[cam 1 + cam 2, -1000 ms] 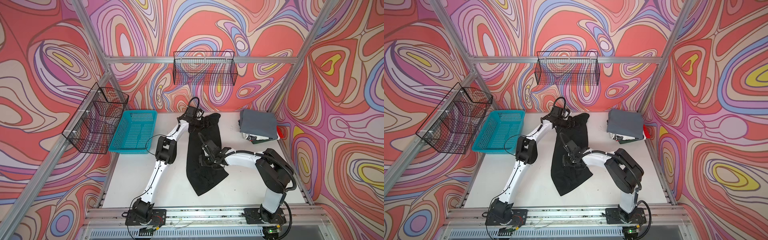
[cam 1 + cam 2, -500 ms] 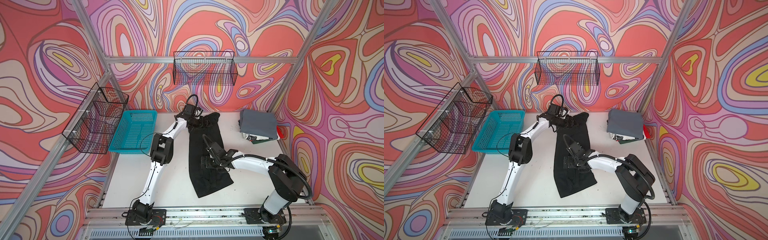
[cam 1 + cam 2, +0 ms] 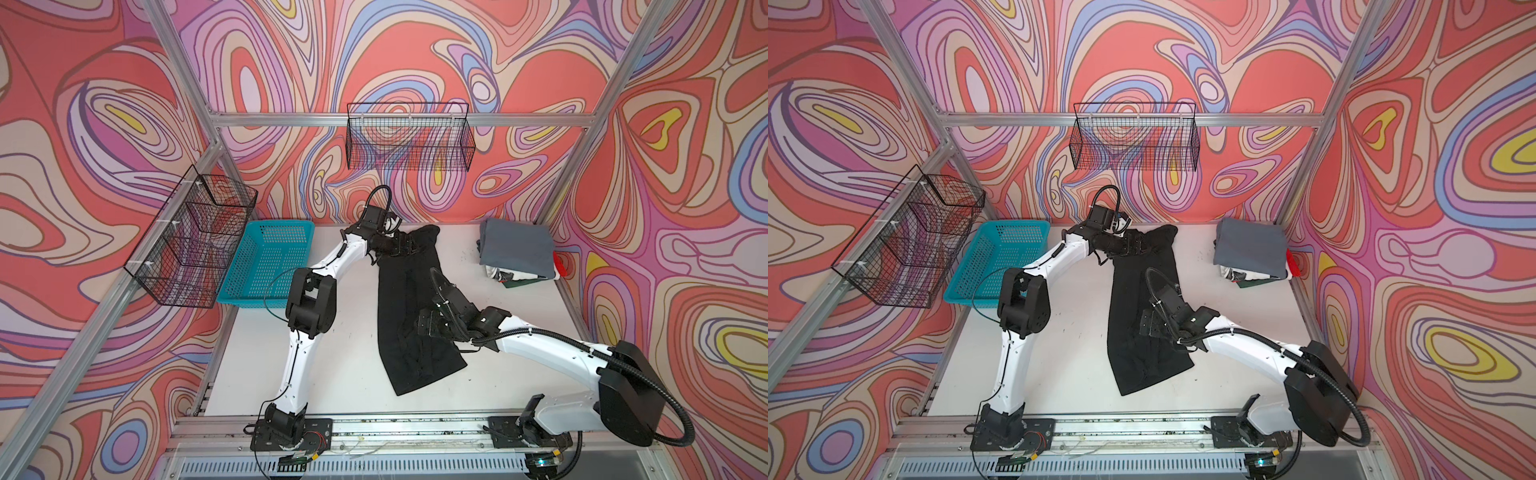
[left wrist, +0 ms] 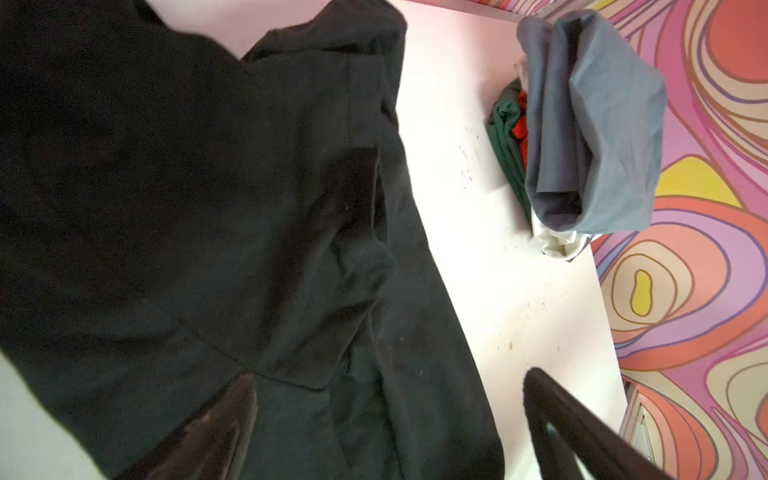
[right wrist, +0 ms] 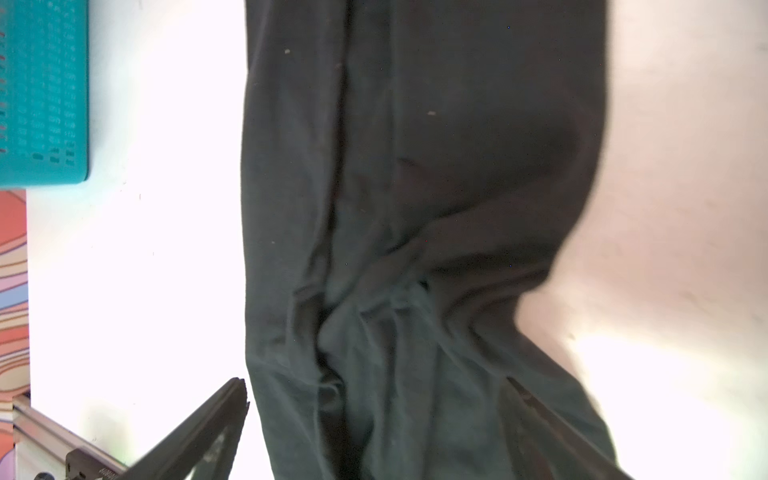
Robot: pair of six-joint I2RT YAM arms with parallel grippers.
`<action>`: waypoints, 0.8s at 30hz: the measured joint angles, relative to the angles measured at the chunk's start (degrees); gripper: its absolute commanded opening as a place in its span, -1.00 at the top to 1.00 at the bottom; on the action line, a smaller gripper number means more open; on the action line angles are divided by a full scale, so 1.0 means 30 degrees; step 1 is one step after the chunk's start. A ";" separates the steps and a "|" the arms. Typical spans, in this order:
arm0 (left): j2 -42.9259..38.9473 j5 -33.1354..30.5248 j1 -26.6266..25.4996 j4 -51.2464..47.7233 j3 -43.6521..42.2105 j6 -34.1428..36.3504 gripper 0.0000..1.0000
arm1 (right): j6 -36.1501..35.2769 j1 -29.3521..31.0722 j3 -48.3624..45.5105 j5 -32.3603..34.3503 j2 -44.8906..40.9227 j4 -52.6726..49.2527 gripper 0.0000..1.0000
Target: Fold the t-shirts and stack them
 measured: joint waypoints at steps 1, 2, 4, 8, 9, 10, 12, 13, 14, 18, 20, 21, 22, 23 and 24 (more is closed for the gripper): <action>-0.0423 -0.0168 -0.0007 0.0131 -0.0736 -0.0015 -1.00 | 0.0124 0.0007 -0.0277 0.0175 -0.0328 -0.0168 -0.96; -0.0896 -0.0342 -0.0029 0.0233 -0.1457 -0.0036 -1.00 | 0.0291 0.0000 -0.0590 0.0386 -0.0699 -0.0423 -0.95; -0.1858 -0.0750 -0.0095 0.0386 -0.2696 -0.0066 -1.00 | 0.0605 0.0000 -0.1151 0.0729 -0.1188 -0.0729 -0.91; -0.4415 -0.1552 -0.0364 0.0933 -0.5464 -0.0073 -1.00 | 0.1071 0.0000 -0.2506 0.1304 -0.2004 -0.1202 -0.76; -0.5275 -0.1770 -0.0481 0.1158 -0.6360 -0.0080 -1.00 | 0.1173 0.0000 -0.2943 0.1486 -0.2273 -0.1282 -0.68; -0.6062 -0.1982 -0.0576 0.1326 -0.7206 -0.0087 -1.00 | 0.1275 0.0000 -0.3271 0.1661 -0.2470 -0.1392 -0.62; -0.7847 -0.2470 -0.0787 0.1749 -0.9063 -0.0153 -1.00 | 0.1450 0.0000 -0.3883 0.2055 -0.2790 -0.1530 -0.46; -0.8612 -0.2703 -0.0882 0.1814 -0.9814 -0.0168 -1.00 | 0.1472 0.0000 -0.4087 0.2193 -0.2841 -0.1552 -0.38; -0.9522 -0.3002 -0.1013 0.1989 -1.0739 -0.0182 -1.00 | 0.1479 -0.0022 -0.4255 0.2302 -0.2849 -0.1545 -0.28; -1.2298 -0.4226 -0.1523 0.2331 -1.3704 -0.0393 -1.00 | 0.1413 -0.0058 -0.4634 0.2455 -0.2550 -0.1180 -0.18; -1.3668 -0.4911 -0.1851 0.2346 -1.5234 -0.0510 -1.00 | 0.1406 -0.0058 -0.4838 0.2339 -0.2339 -0.0874 -0.17; -1.4229 -0.5166 -0.2018 0.2331 -1.5846 -0.0525 -1.00 | 0.1406 -0.0058 -0.4940 0.2273 -0.2280 -0.0758 -0.17; -1.4834 -0.5421 -0.2193 0.2324 -1.6502 -0.0539 -1.00 | 0.1413 -0.0066 -0.5042 0.2229 -0.2251 -0.0699 -0.16; -1.5482 -0.5646 -0.2368 0.2310 -1.7187 -0.0590 -1.00 | 0.1421 -0.0066 -0.5209 0.2186 -0.2251 -0.0590 -0.16; -1.6021 -0.5850 -0.2499 0.2310 -1.7741 -0.0634 -1.00 | 0.1428 -0.0066 -0.5340 0.2157 -0.2259 -0.0517 -0.16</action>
